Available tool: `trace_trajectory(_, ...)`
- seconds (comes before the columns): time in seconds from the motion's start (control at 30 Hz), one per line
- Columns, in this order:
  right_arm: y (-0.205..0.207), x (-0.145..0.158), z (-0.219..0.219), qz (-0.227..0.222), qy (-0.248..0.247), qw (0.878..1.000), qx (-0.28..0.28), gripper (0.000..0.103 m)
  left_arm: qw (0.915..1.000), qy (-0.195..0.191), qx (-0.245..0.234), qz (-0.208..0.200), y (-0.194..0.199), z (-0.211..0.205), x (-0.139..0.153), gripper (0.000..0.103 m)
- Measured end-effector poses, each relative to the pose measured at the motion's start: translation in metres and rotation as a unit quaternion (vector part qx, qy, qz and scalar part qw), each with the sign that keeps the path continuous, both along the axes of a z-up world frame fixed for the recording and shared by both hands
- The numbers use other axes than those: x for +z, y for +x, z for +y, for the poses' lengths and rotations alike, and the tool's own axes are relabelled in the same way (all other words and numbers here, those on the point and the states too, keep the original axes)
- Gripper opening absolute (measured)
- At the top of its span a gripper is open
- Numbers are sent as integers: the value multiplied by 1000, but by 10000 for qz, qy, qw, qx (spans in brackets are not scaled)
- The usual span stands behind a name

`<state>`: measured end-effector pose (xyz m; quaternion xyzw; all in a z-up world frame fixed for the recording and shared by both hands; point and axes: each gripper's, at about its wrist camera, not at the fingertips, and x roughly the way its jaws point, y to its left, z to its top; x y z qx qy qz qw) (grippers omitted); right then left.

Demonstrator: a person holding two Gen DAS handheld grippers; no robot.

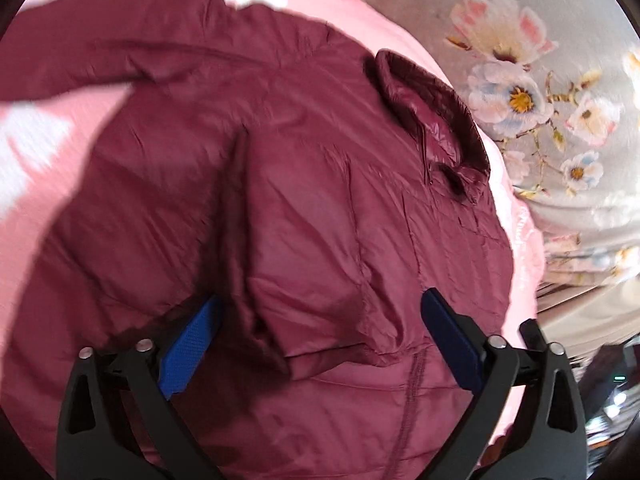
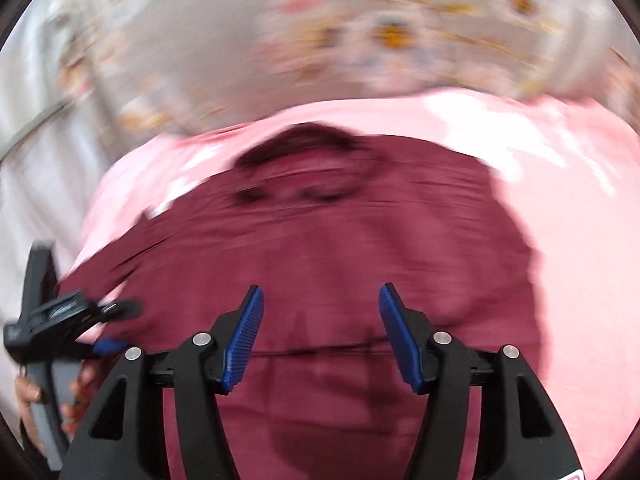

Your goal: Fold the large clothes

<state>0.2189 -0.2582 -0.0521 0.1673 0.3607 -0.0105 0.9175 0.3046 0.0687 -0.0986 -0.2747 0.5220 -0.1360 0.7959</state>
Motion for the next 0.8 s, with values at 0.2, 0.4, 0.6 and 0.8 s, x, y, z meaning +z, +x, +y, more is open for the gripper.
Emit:
trace_trajectory(0.2, 6, -39, -103, 389, 1079, 9866, -1161, 60, 9996, 110, -185, -179, 9, -10, 11, 14)
trace_trajectory(0.4, 34, -72, -145, 547, 2124, 9640, -1501, 4, 9963, 411, -260, -714, 12, -8, 42, 3)
trace_trajectory(0.6, 15, -18, -123, -398, 1188, 9834, -1312, 2, 9854, 1158, -287, -1211, 11, -8, 57, 3)
trace_trajectory(0.8, 35, -61, -108, 631, 328, 9893, -1272, 2, 9858, 1465, -420, -699, 17, -16, -11, 3)
